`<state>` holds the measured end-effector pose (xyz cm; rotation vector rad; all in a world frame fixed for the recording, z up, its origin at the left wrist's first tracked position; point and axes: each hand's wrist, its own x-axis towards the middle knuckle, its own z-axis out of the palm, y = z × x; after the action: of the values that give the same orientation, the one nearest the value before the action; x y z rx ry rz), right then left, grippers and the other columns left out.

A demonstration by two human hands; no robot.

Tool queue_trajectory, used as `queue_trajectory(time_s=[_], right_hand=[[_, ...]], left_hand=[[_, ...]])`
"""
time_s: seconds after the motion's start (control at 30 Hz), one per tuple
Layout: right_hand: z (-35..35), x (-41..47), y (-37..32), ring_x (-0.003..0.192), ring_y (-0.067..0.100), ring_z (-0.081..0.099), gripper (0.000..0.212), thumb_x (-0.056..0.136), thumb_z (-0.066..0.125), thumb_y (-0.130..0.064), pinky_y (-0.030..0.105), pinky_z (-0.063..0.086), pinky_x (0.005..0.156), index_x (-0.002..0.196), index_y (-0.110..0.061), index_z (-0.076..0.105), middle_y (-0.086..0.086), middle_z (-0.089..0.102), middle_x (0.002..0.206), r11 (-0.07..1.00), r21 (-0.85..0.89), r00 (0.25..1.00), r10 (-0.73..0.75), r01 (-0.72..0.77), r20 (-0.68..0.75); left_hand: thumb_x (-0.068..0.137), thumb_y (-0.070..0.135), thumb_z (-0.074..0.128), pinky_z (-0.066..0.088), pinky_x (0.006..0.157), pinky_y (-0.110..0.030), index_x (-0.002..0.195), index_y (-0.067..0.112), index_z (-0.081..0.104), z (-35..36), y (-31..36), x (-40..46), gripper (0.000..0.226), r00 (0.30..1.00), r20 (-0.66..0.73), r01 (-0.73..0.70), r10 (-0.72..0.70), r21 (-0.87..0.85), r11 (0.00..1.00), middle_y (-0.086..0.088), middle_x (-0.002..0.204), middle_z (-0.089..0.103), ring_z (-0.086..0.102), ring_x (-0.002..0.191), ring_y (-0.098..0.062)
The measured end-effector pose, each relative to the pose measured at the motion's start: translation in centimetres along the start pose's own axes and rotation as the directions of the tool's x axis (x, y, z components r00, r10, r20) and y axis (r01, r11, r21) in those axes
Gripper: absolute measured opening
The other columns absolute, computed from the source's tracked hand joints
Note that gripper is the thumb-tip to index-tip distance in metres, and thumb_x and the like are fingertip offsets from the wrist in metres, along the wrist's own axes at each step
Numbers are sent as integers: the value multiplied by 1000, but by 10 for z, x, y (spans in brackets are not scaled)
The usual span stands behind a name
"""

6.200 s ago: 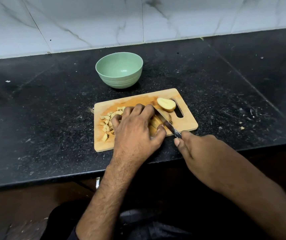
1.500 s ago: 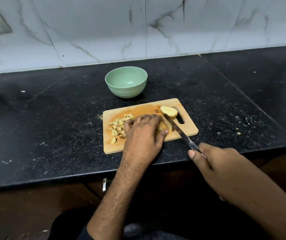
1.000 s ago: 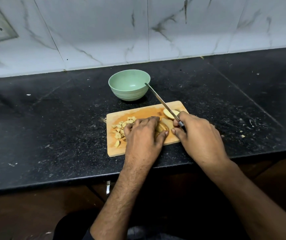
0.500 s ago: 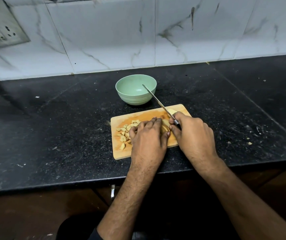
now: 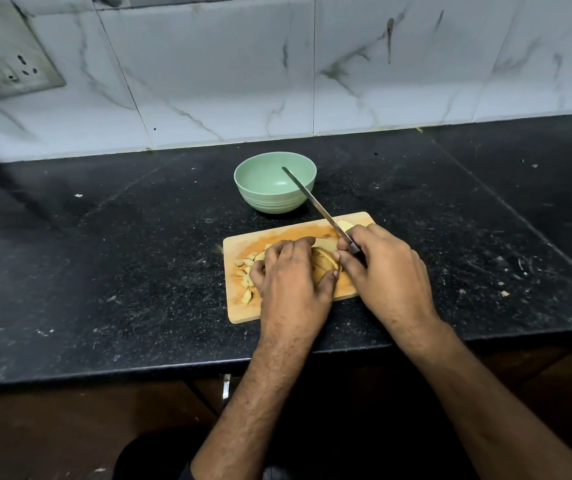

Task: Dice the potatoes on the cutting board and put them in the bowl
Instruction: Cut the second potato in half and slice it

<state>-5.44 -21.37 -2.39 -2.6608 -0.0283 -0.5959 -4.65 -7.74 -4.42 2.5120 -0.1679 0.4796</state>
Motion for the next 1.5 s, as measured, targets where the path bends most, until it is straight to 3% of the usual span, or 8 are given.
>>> queue_trajectory(time_s=[0.2, 0.43, 0.63, 0.93, 1.07, 1.27, 1.5], right_hand=[[-1, 2, 6, 77, 12, 58, 24, 90, 63, -55, 36, 51, 67, 95, -33, 57, -12, 60, 90, 997, 78, 996, -34, 28, 79], [-1, 2, 2, 81, 13, 60, 16, 91, 67, -46, 35, 51, 68, 95, -34, 57, -14, 62, 94, 1000, 9, 995, -31, 30, 95], [2, 16, -8, 82, 21, 63, 15, 92, 66, -41, 31, 38, 64, 95, -28, 59, -10, 64, 93, 998, -52, 996, 31, -27, 85], [-20, 0, 12, 80, 15, 58, 17, 92, 66, -46, 32, 42, 65, 100, -31, 59, -11, 57, 94, 985, -47, 986, 162, -163, -23], [-26, -6, 20, 83, 19, 60, 20, 92, 66, -46, 35, 48, 68, 102, -30, 59, -8, 62, 91, 960, -92, 961, 271, -265, 61], [-35, -17, 14, 77, 23, 62, 22, 92, 66, -46, 39, 52, 70, 91, -30, 52, -8, 62, 77, 956, -104, 957, 281, -274, 69], [-43, -30, 11, 78, 17, 59, 16, 96, 60, -46, 35, 43, 66, 98, -32, 55, -11, 62, 83, 959, -134, 960, 264, -251, 91]], left_hand=[[85, 39, 65, 19, 105, -40, 126, 28, 55, 0, -2, -2, 45, 999, -29, 27, -28, -24, 999, 13, 126, 57, 36, 129, -11], [80, 39, 68, 20, 108, -40, 118, 29, 56, -2, -1, -2, 41, 999, -26, 23, -24, -26, 999, 14, 123, 57, 36, 130, -9], [83, 49, 67, 19, 107, -42, 112, 32, 58, -3, 0, -4, 35, 999, -22, -28, 29, 41, 999, 14, 119, 55, 35, 128, -10], [94, 43, 60, 16, 104, -41, 125, 36, 64, -2, -1, -2, 32, 999, 6, -47, 47, 39, 998, 15, 124, 54, 35, 128, -10], [96, 43, 58, 19, 104, -41, 123, 36, 62, -1, 3, -2, 29, 1000, -3, -28, 28, 65, 997, 12, 122, 52, 36, 122, -11], [96, 44, 56, 21, 107, -40, 121, 36, 60, 0, 0, -1, 26, 1000, 13, -12, 10, 83, 996, 10, 116, 47, 39, 114, -11], [96, 47, 55, 19, 96, -35, 108, 34, 65, -1, -3, -3, 21, 1000, -26, 1, 0, 29, 1000, 12, 105, 48, 39, 105, -10]])
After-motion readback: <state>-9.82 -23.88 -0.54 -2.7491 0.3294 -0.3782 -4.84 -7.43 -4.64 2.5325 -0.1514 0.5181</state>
